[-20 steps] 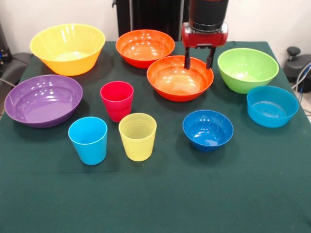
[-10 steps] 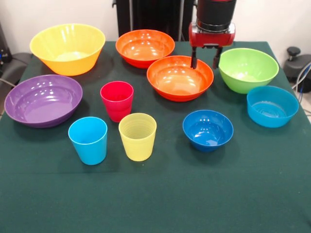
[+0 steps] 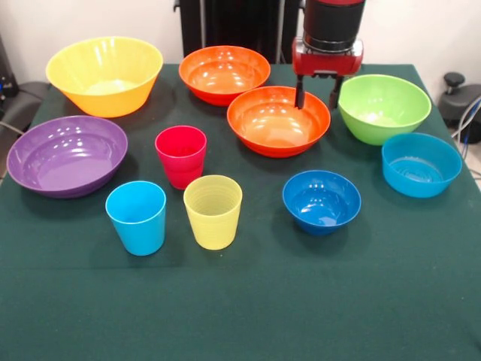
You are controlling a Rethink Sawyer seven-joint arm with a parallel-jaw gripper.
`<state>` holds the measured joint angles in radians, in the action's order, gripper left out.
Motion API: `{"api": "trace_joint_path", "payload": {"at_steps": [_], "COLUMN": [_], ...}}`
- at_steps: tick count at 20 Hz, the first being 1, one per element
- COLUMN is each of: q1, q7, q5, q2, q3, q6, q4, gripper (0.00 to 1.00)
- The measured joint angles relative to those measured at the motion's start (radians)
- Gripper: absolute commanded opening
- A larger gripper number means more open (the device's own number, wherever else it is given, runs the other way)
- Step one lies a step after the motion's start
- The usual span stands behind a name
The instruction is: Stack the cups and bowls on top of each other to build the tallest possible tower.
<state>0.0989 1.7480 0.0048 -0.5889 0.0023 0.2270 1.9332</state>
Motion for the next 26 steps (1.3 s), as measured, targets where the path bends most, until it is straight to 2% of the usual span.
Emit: {"api": "trace_joint_path", "payload": {"at_steps": [10, 18, 26], "q1": [-0.010, -0.069, -0.101], "q7": [0.053, 0.098, 0.152], "q5": [0.007, 0.041, 0.061], "q2": [0.054, 0.080, 0.086], "q3": [0.000, -0.006, -0.006], "q6": [-0.110, -0.128, -0.128], "q4": [-0.001, -0.001, -0.001], "gripper": [1.00, 1.00, 1.00]}}
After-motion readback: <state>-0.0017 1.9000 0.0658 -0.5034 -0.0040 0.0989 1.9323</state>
